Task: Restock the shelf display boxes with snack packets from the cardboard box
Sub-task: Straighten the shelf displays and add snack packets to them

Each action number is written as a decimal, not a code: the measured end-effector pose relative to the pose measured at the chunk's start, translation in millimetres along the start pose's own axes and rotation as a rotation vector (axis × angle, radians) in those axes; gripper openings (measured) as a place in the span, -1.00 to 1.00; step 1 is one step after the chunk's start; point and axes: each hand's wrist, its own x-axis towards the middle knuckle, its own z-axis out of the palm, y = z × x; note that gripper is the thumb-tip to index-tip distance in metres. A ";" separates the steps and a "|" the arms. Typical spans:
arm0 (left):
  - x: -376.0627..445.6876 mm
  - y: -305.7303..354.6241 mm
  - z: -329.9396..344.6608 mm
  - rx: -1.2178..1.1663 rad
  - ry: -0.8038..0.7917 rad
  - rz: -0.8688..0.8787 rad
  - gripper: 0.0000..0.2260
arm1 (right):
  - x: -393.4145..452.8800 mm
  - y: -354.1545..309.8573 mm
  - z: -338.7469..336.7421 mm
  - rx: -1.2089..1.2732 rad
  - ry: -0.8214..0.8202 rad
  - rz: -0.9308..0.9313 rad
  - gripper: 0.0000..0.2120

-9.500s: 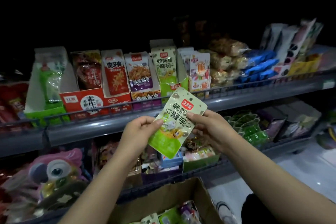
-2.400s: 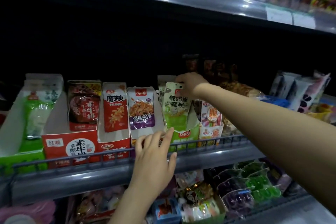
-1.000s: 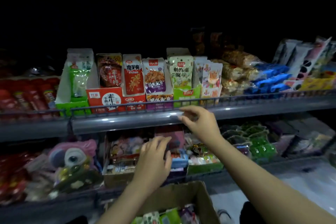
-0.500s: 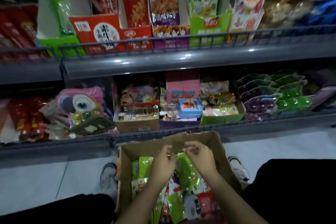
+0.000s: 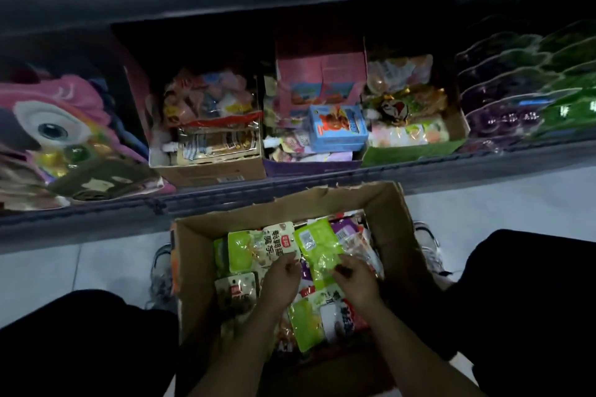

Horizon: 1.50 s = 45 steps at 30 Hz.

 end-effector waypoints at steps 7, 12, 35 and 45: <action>11.9 -4.3 28.6 -0.055 -0.065 -0.073 -0.72 | 26.6 15.0 9.2 -0.019 -0.026 0.111 -0.60; 14.0 -2.9 38.0 -0.179 -0.071 -0.152 -0.67 | 34.9 20.1 10.4 0.019 -0.024 0.136 -0.70; -80.4 61.4 -31.6 -0.457 -0.024 0.111 -0.63 | -51.5 -83.8 -78.5 0.373 -0.367 -0.203 -0.65; -167.5 136.9 -95.2 -0.314 0.056 0.381 -0.76 | -133.9 -167.4 -149.5 0.105 -0.136 -0.435 -0.61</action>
